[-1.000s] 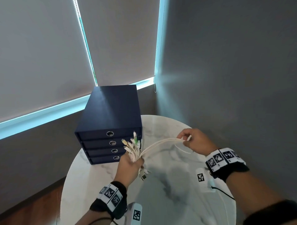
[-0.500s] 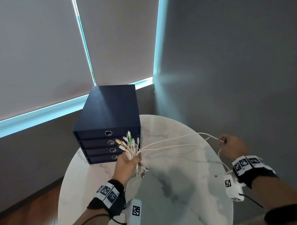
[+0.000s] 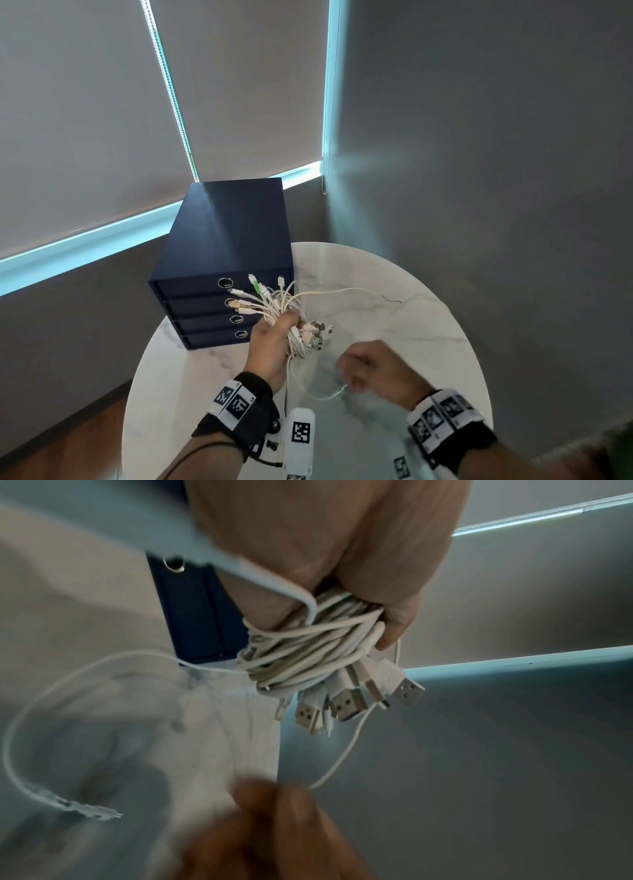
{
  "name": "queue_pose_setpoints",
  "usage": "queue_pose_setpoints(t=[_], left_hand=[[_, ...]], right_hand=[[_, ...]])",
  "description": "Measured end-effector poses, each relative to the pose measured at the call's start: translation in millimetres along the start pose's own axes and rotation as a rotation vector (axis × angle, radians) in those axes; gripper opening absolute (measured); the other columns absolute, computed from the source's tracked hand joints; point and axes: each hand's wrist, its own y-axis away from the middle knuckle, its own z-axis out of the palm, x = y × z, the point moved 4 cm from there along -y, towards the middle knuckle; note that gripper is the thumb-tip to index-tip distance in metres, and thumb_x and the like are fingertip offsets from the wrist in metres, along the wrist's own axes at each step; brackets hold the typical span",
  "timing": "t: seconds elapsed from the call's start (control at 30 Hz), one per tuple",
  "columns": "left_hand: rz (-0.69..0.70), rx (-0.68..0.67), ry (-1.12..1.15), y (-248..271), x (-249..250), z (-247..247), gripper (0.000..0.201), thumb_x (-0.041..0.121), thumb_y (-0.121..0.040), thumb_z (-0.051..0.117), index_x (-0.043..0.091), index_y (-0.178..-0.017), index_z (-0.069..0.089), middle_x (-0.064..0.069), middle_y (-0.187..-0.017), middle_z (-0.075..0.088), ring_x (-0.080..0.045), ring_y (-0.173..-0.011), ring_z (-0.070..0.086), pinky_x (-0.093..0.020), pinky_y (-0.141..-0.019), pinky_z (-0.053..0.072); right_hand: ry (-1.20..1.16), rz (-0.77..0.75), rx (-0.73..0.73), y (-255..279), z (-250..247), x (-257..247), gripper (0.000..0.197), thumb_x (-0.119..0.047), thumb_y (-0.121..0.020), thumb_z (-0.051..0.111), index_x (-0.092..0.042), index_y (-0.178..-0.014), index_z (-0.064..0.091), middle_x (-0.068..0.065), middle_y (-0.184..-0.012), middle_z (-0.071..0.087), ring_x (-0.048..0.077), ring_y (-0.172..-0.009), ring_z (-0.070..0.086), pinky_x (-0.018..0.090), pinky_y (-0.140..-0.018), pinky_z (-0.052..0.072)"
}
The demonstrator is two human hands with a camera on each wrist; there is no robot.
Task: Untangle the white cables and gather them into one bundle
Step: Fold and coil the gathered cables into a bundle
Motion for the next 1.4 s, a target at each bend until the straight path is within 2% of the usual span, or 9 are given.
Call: queue_pose_setpoints(t=[0.2,0.33,0.57,0.67,0.93,1.07,1.2,1.3,1.4], left_hand=[[0.168,0.043,-0.077,5,5,10,0.018,0.013,-0.090,0.069,-0.004,-0.084,0.065,-0.017,-0.076,0.068,-0.030,-0.073,0.066,-0.042,-0.077,0.054],[0.298,0.073,-0.140,8,13,7,0.023,0.012,-0.090,0.070,-0.011,-0.086,0.066,-0.013,-0.076,0.071,-0.024,-0.072,0.068,-0.034,-0.072,0.056],[0.295,-0.011,-0.208,8,7,4,0.030,0.009,-0.090,0.070,-0.018,-0.093,0.057,-0.012,-0.066,0.065,-0.020,-0.050,0.057,-0.026,-0.046,0.045],[0.229,-0.108,-0.184,13,-3,8,0.031,0.022,-0.093,0.069,-0.008,-0.089,0.063,-0.013,-0.069,0.066,-0.021,-0.059,0.061,-0.028,-0.054,0.047],[0.185,-0.337,-0.118,21,-10,15,0.068,0.068,-0.073,0.073,0.001,-0.081,0.064,-0.011,-0.064,0.056,-0.023,-0.062,0.056,-0.033,-0.063,0.049],[0.150,-0.493,-0.100,26,-9,21,0.061,0.033,-0.063,0.093,-0.008,-0.098,0.064,-0.019,-0.079,0.063,-0.027,-0.076,0.058,-0.032,-0.070,0.051],[0.138,-0.411,-0.178,24,-10,18,0.032,-0.011,-0.071,0.079,-0.009,-0.101,0.067,-0.012,-0.087,0.074,-0.020,-0.080,0.071,-0.026,-0.071,0.055],[0.148,-0.260,-0.265,20,-9,11,0.006,-0.004,-0.083,0.073,0.000,-0.085,0.069,-0.010,-0.074,0.069,-0.021,-0.066,0.064,-0.029,-0.062,0.051],[0.097,-0.164,-0.234,13,-9,1,0.023,0.020,-0.080,0.076,0.002,-0.073,0.065,-0.017,-0.066,0.061,-0.029,-0.060,0.056,-0.040,-0.063,0.046]], right_hand=[[-0.443,0.107,-0.249,2,66,-38,0.038,-0.031,-0.098,0.056,0.006,-0.102,0.066,0.019,-0.095,0.070,0.030,-0.081,0.066,0.031,-0.068,0.053],[-0.344,0.076,-0.146,0,66,-56,0.011,-0.009,-0.088,0.063,0.000,-0.084,0.069,0.018,-0.077,0.068,0.023,-0.057,0.061,0.029,-0.057,0.048],[0.080,-0.062,0.088,4,36,-92,0.027,-0.024,-0.087,0.062,-0.005,-0.067,0.066,0.010,-0.055,0.064,0.010,-0.044,0.049,0.025,-0.049,0.040],[0.042,-0.119,0.232,1,23,-104,0.018,-0.011,-0.081,0.067,-0.012,-0.064,0.064,0.011,-0.060,0.067,0.010,-0.042,0.053,0.023,-0.045,0.044],[-0.289,0.021,0.106,-12,15,-99,0.008,-0.004,-0.089,0.065,0.004,-0.089,0.061,0.019,-0.066,0.067,0.024,-0.049,0.062,0.027,-0.045,0.051],[-0.162,-0.013,0.102,-18,10,-102,0.013,-0.006,-0.084,0.073,-0.002,-0.084,0.060,0.015,-0.061,0.065,0.018,-0.043,0.058,0.024,-0.043,0.047],[0.060,-0.095,-0.008,-20,4,-110,0.012,-0.013,-0.082,0.076,-0.004,-0.080,0.068,0.012,-0.069,0.073,0.017,-0.056,0.064,0.027,-0.055,0.053],[0.140,-0.217,0.048,-24,-5,-119,0.013,-0.018,-0.086,0.071,-0.010,-0.076,0.071,0.005,-0.067,0.071,0.013,-0.057,0.062,0.030,-0.064,0.055],[0.212,-0.362,0.284,-27,-27,-116,0.006,-0.025,-0.085,0.071,-0.024,-0.091,0.071,-0.007,-0.085,0.068,0.006,-0.082,0.062,0.025,-0.080,0.051]])
